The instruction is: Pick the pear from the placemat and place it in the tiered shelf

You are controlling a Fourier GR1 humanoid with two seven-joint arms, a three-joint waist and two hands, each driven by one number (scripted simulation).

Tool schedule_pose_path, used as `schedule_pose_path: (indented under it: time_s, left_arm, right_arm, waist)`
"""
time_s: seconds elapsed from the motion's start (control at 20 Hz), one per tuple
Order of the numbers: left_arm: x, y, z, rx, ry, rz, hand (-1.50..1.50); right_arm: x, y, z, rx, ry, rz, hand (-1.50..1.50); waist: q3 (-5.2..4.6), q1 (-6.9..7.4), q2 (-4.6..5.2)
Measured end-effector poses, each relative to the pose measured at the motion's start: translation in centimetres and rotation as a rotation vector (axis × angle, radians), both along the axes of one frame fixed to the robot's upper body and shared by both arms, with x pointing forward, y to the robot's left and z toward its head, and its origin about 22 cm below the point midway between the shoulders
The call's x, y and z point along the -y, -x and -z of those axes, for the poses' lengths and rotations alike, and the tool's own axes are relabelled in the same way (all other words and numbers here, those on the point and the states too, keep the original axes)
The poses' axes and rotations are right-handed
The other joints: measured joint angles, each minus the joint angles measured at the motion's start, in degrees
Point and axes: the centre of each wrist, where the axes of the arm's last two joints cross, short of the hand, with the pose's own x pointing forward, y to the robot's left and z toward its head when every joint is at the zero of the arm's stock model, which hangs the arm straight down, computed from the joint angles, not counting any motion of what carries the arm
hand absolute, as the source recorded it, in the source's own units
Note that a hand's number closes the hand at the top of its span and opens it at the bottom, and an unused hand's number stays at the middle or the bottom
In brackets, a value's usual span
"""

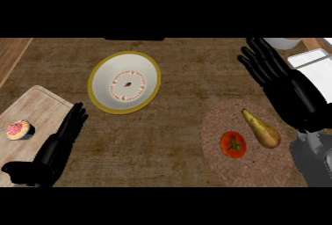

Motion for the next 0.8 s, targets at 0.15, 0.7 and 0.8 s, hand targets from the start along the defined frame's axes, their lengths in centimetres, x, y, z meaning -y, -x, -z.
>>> schedule_pose_path:
  time_s: [0.15,0.7,0.8]
  left_arm:
    - [-1.5,-0.5,0.0,-0.019,-0.026,-0.054,0.0]
    - [-7.1,-0.4,0.5,-0.179,-0.108,-0.248,0.0]
    - [-7.5,-0.9,0.7,-0.193,-0.111,-0.25,0.0]
  right_arm:
    - [-0.2,0.2,0.6,0.056,0.075,0.024,1.5]
    - [1.9,2.3,8.9,0.268,0.518,0.595,-1.5]
    - [0.3,3.7,11.6,0.278,0.554,0.616,-1.5]
  waist:
    - [0.69,0.08,0.33]
    - [1.2,-1.25,0.72]
    - [1.24,-0.97,0.71]
